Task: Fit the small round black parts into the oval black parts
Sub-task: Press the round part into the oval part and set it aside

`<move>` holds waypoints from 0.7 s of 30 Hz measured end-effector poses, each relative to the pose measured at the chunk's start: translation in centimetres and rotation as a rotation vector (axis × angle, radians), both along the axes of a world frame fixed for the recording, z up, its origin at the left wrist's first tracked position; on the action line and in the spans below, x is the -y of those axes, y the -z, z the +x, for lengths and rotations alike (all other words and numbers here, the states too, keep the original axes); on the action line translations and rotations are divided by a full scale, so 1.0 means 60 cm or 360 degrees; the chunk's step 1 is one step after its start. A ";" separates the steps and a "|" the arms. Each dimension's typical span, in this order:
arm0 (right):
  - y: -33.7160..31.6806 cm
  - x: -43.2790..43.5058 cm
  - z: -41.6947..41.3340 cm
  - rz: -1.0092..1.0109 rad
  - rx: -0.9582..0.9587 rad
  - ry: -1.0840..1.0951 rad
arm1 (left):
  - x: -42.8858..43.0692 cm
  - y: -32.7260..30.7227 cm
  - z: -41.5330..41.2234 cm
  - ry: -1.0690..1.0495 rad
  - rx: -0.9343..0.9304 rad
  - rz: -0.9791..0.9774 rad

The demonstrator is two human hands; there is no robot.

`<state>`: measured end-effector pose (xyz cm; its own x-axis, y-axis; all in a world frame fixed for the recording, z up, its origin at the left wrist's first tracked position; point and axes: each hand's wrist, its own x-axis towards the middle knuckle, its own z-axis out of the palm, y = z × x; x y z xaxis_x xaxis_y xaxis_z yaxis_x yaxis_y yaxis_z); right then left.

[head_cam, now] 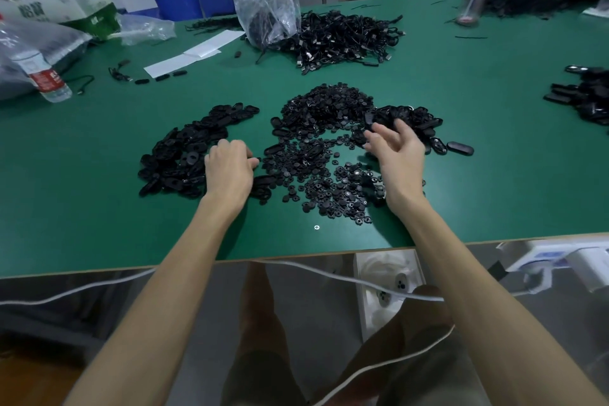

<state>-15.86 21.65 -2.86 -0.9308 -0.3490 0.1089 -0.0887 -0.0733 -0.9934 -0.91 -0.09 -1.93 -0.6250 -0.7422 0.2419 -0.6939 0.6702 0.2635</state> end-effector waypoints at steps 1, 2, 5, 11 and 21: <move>-0.001 0.002 0.004 0.0161 -0.0180 -0.0062 | 0.000 -0.001 0.000 0.0010 0.0007 -0.0009; -0.003 0.004 0.008 0.0311 -0.0349 -0.0147 | 0.000 -0.001 0.001 0.0016 -0.0002 0.0000; -0.002 0.012 0.013 0.0685 -0.0637 -0.0408 | 0.001 -0.001 0.002 0.0053 -0.0125 0.0112; 0.007 0.022 0.010 0.1099 -0.0838 -0.0505 | -0.021 0.004 0.007 0.0216 -0.0569 0.0143; 0.005 0.021 0.013 0.0933 -0.0832 -0.0460 | -0.012 0.005 0.003 0.0231 -0.0696 0.0163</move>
<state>-15.08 20.36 -3.13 -0.6759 -0.7008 0.2283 -0.6058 0.3518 -0.7136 -0.74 0.65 -2.20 -0.5794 -0.6886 0.4359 -0.4042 0.7073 0.5800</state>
